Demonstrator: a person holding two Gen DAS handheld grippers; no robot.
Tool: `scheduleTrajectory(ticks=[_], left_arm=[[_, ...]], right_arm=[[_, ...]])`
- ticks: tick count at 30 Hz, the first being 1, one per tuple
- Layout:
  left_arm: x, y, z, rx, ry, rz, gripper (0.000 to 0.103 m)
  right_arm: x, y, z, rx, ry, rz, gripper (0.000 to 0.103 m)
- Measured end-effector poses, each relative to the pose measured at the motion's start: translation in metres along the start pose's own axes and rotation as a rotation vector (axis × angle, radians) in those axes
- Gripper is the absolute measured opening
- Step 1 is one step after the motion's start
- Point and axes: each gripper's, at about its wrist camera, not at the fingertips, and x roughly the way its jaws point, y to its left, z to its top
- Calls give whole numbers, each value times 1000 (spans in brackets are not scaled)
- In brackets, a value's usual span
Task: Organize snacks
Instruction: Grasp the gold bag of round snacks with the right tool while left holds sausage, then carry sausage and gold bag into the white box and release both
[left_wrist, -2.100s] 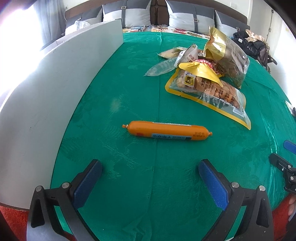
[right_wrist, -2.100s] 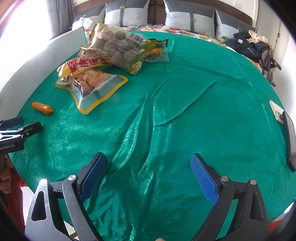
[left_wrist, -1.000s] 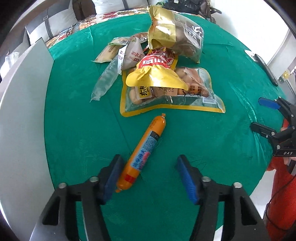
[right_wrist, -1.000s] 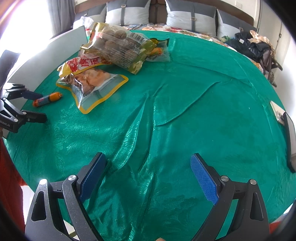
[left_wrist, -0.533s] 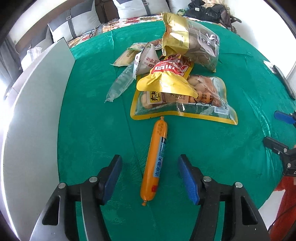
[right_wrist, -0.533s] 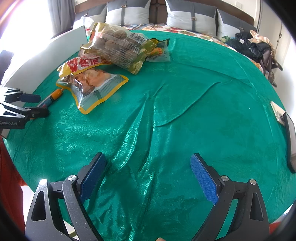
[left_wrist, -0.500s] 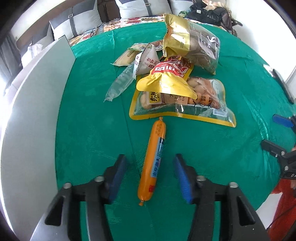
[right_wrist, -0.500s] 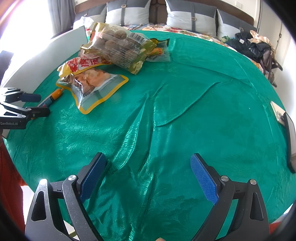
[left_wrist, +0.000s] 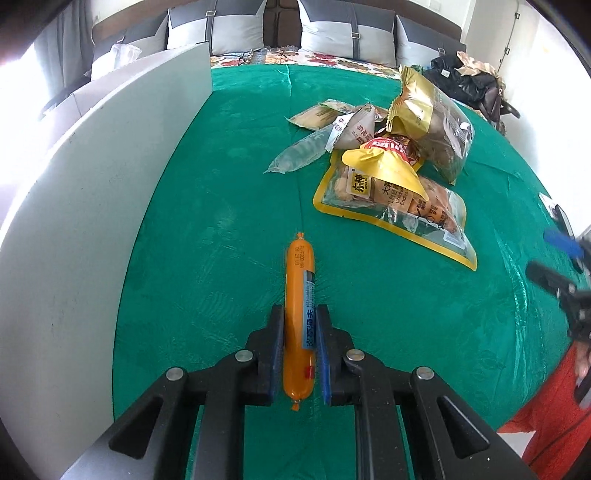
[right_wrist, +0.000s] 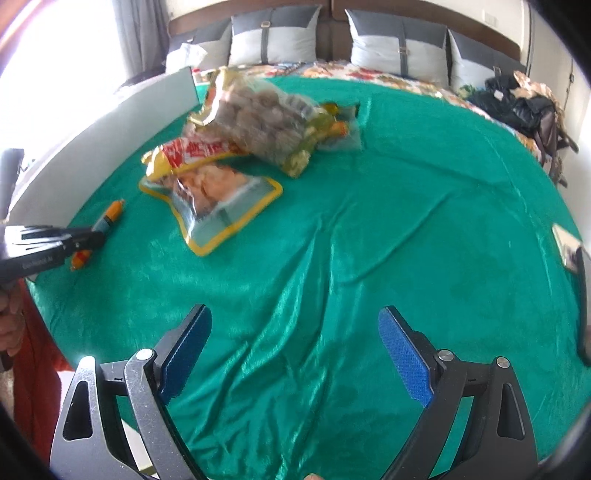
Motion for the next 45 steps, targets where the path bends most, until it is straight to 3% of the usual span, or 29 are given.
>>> scheduleTrajectory(ticks=[3, 6, 11, 12, 14, 19, 23, 25, 29, 32, 35, 40, 45], left_arm=[[-1, 1, -3, 9, -16, -4, 16], [-3, 2, -7, 8, -26, -13, 16], [-7, 5, -12, 8, -35, -31, 16], [-7, 6, -13, 9, -37, -33, 16], [-7, 7, -13, 5, -39, -42, 16], [-6, 10, -11, -12, -35, -55, 16], [-6, 10, -9, -15, -29, -51, 16], [-6, 8, -8, -10, -26, -44, 16], [-5, 5, -8, -1, -22, -30, 16], [-5, 4, -9, 1, -22, -28, 16], [-6, 3, -11, 13, -21, -20, 16], [-6, 3, -11, 13, -18, -19, 16], [-5, 6, -11, -2, -16, -32, 16]], right_arm=[[10, 19, 49, -269, -69, -111, 94], [42, 42, 90, -462, -22, -103, 94], [97, 72, 115, -619, 56, -131, 90], [99, 71, 118, -597, 67, -117, 90], [92, 60, 128, -519, 63, -111, 62], [61, 13, 137, -270, 187, -48, 60], [24, -27, 119, -16, 343, 116, 60], [8, -33, 106, 27, 380, 153, 61], [3, -29, 65, 83, 467, 136, 61], [19, -14, 41, 65, 468, 76, 62], [19, -11, 31, 108, 381, 31, 67], [19, -26, 24, 248, 342, 59, 69], [10, -37, 25, 231, 330, 36, 75]])
